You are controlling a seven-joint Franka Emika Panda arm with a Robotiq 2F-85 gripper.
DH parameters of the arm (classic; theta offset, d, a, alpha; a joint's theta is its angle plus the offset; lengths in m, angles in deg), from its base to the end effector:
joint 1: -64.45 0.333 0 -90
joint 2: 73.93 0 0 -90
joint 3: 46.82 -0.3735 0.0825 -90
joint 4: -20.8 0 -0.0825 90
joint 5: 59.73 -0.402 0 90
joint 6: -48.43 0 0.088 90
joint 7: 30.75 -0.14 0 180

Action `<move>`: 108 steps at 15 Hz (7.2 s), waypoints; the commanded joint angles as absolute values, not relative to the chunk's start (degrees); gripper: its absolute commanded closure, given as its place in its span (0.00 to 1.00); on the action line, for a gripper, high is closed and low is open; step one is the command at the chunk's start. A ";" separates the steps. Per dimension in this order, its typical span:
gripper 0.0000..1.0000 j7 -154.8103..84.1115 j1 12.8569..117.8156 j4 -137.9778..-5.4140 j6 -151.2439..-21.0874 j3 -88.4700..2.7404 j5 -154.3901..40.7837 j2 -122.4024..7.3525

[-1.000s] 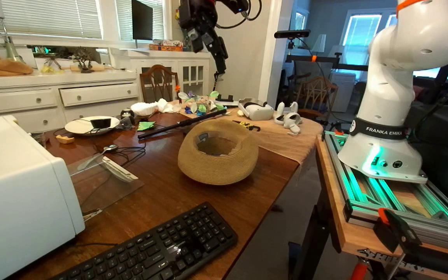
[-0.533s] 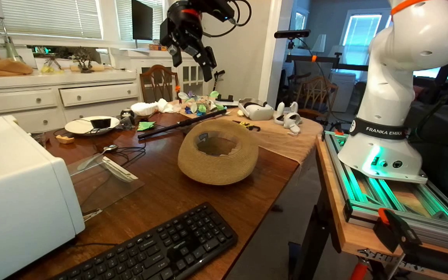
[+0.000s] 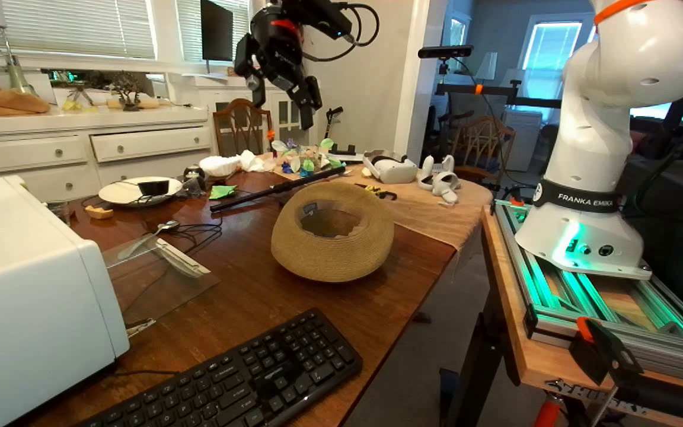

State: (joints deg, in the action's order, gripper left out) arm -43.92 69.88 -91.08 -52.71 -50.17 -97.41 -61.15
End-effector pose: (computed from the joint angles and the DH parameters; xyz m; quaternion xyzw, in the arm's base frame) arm 0.5620 0.1598 0.3766 -0.9191 0.1603 0.2476 0.2613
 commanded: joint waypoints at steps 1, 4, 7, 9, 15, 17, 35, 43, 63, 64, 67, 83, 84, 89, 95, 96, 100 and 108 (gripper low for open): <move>0.00 -44.71 69.94 -83.69 -61.26 -50.67 -101.47 -50.65; 0.00 -44.37 70.06 -74.78 -63.38 -51.97 -103.29 -41.39; 0.00 -44.32 70.33 -64.53 -60.90 -52.78 -100.72 -32.54; 0.00 -44.13 70.01 -58.17 -59.70 -53.44 -100.24 -27.61; 0.00 -47.78 68.69 -40.67 -57.24 -54.12 -100.99 -14.98; 0.00 -46.93 68.85 -46.21 -59.68 -53.97 -100.77 -18.64; 0.00 -57.11 66.70 -14.49 -42.53 -59.50 -104.07 7.09; 0.00 -64.01 68.08 -11.80 -48.58 -62.30 -105.94 9.35; 0.00 -74.80 69.42 -14.00 -63.37 -64.76 -113.29 11.40; 0.00 -74.35 69.72 -14.06 -66.11 -65.06 -114.23 11.39; 0.00 -73.27 70.97 -14.12 -71.21 -65.37 -115.66 11.36; 0.00 -66.03 75.61 -15.45 -88.79 -65.71 -116.32 11.37; 0.00 -65.29 75.82 -15.55 -89.89 -65.71 -116.31 11.37; 0.00 -63.48 76.27 -15.85 -94.04 -65.45 -115.93 11.37; 0.00 -62.45 76.55 -16.21 -95.25 -65.44 -115.60 11.37; 0.12 -62.39 76.59 -16.31 -95.07 -65.41 -115.54 11.37; 0.22 -62.13 76.89 -16.57 -94.74 -65.45 -115.49 11.37; 0.70 -61.95 77.20 -16.69 -94.70 -65.42 -115.47 11.37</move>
State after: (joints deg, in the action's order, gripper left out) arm -62.96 76.99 -15.98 -93.48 -65.28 -115.03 11.37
